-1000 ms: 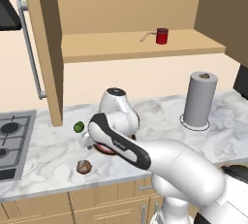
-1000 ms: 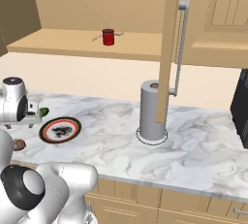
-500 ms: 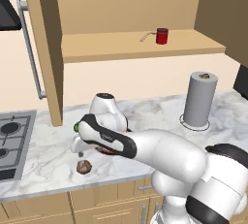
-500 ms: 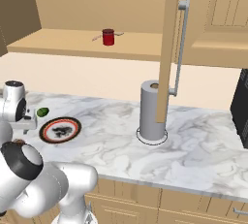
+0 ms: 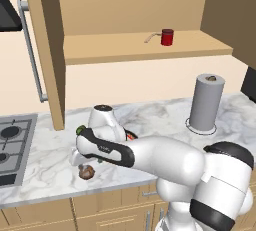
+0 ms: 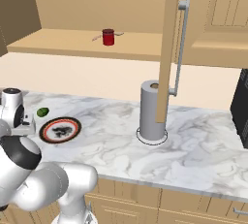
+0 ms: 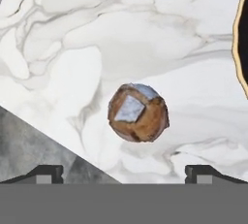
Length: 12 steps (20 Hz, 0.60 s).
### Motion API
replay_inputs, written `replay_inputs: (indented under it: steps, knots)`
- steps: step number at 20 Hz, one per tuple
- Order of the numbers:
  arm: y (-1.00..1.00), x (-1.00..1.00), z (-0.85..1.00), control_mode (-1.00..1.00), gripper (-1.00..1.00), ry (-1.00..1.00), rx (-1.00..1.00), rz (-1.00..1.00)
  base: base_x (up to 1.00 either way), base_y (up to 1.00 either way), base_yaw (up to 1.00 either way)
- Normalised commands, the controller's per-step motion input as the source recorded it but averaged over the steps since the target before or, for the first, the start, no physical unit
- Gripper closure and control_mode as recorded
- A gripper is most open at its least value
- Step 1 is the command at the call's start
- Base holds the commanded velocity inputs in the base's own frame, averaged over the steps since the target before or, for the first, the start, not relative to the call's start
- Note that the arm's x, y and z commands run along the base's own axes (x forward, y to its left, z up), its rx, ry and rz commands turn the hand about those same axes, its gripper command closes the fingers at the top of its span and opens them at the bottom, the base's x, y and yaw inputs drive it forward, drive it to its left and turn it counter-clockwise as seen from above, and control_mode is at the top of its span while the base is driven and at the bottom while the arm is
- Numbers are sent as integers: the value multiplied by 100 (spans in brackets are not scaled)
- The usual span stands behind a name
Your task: Pick the avocado and bread from the counter and place them on the plate. Then pick the jam from the cabinet and place it next to the plate. Lastly close the cabinet door.
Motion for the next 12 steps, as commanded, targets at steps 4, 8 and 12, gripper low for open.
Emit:
replay_inputs:
  steps: [4, 8, 12]
  knots:
    - [2, -8, -23, -100, -100, -4, 0, 0, 0, 0, 0]
    - [0, 0, -13, -100, -100, -3, 0, 0, 0, 0, 0]
    - [0, 0, -6, -100, -100, -3, 0, 0, 0, 0, 0]
